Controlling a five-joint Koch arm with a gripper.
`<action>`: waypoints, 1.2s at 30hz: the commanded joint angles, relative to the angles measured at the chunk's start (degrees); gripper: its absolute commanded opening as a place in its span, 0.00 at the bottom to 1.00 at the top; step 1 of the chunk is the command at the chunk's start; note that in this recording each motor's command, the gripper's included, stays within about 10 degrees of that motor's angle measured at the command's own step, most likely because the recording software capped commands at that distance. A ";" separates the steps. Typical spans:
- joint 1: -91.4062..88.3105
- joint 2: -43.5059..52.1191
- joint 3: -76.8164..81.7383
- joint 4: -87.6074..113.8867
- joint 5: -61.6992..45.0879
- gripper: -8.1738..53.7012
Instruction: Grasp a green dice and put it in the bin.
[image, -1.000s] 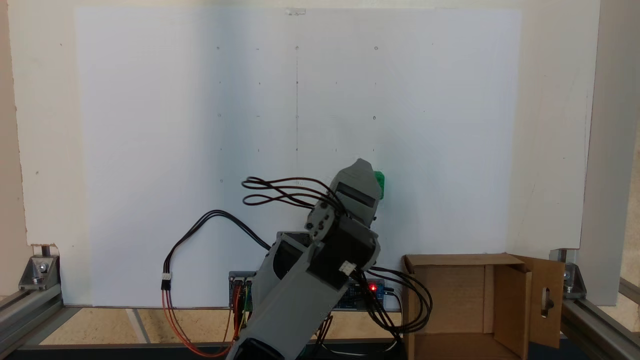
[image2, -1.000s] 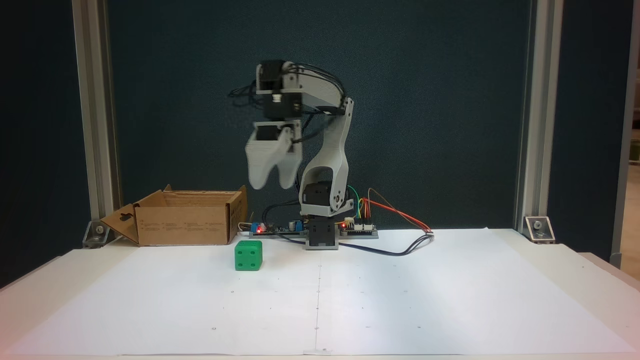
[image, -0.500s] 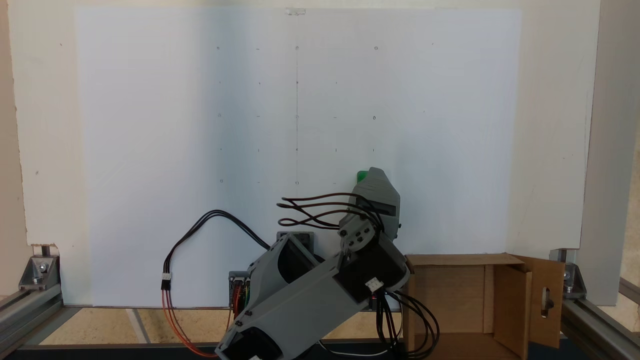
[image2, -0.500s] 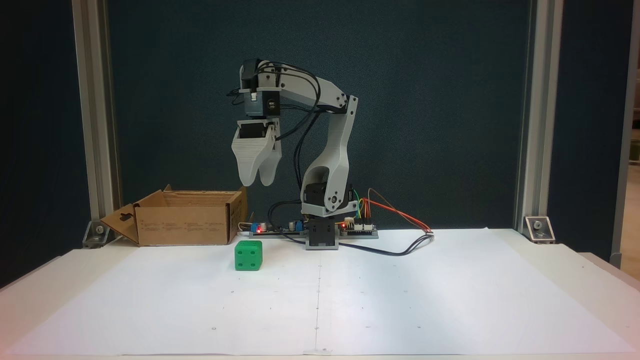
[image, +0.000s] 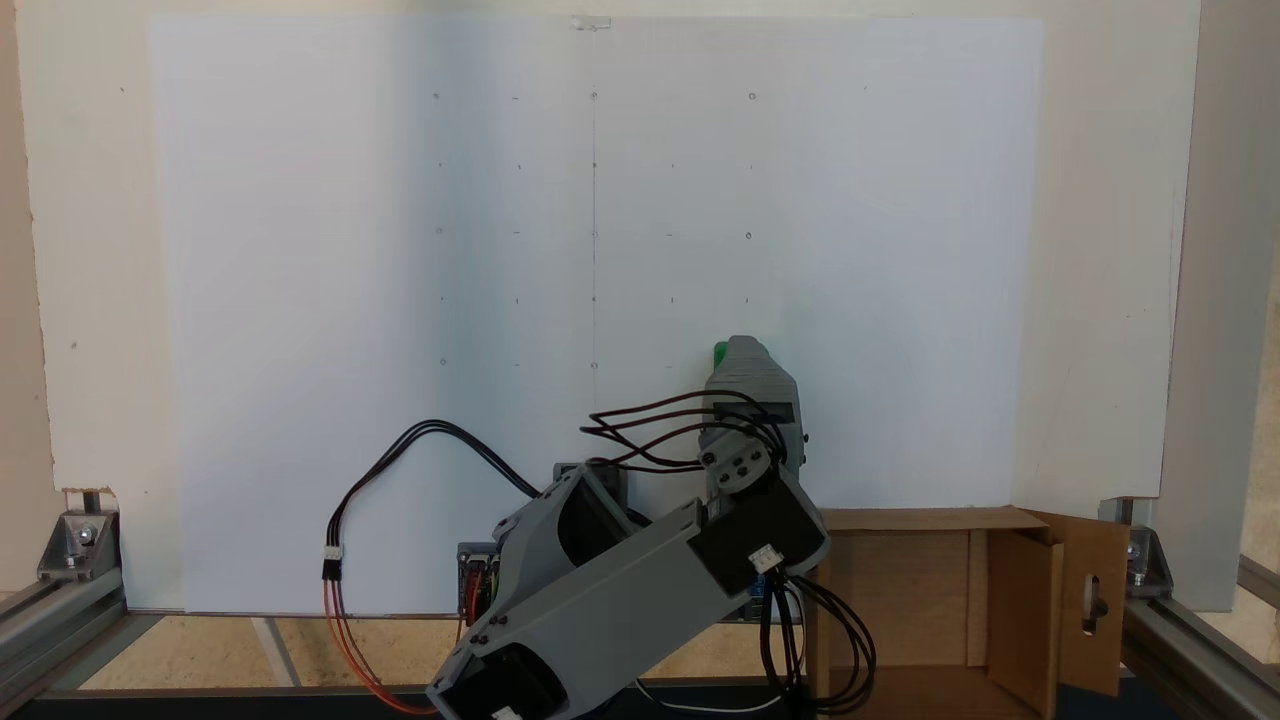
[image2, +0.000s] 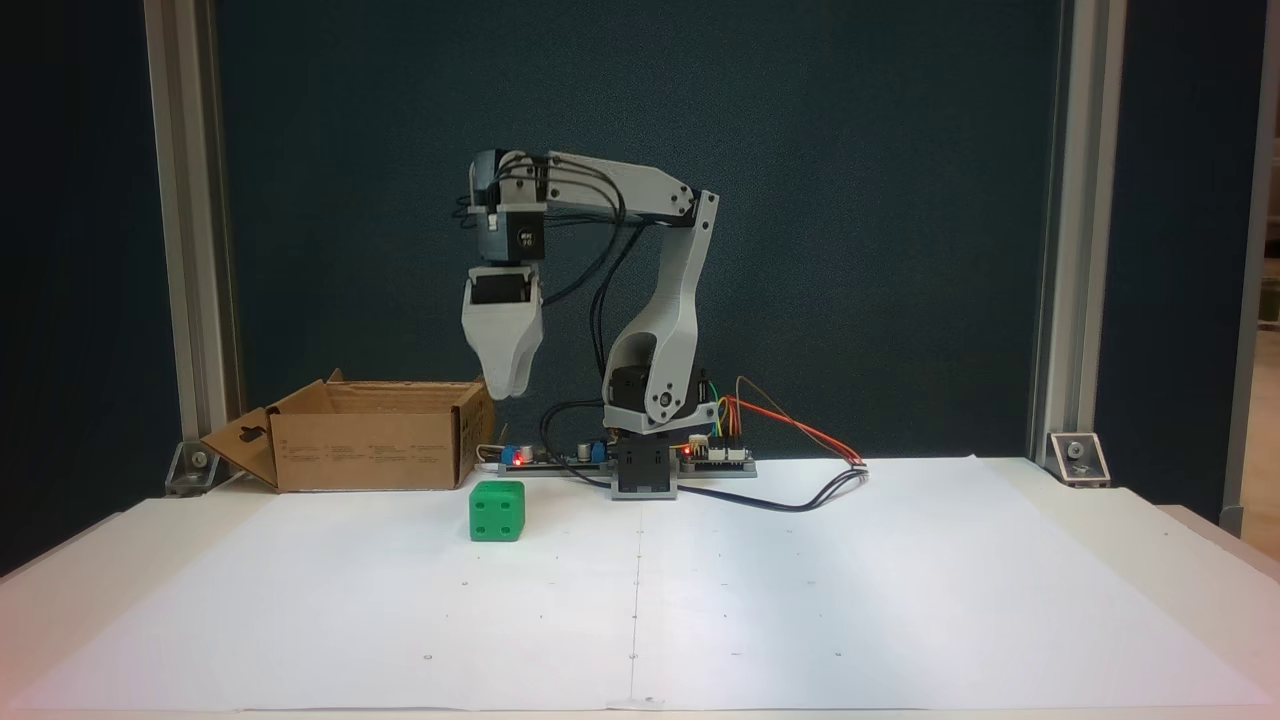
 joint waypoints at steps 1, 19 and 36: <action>0.53 0.09 -0.62 -1.05 -5.36 0.92; 0.97 1.58 13.27 -6.59 -2.90 0.90; -0.26 0.26 15.03 -18.81 10.63 0.86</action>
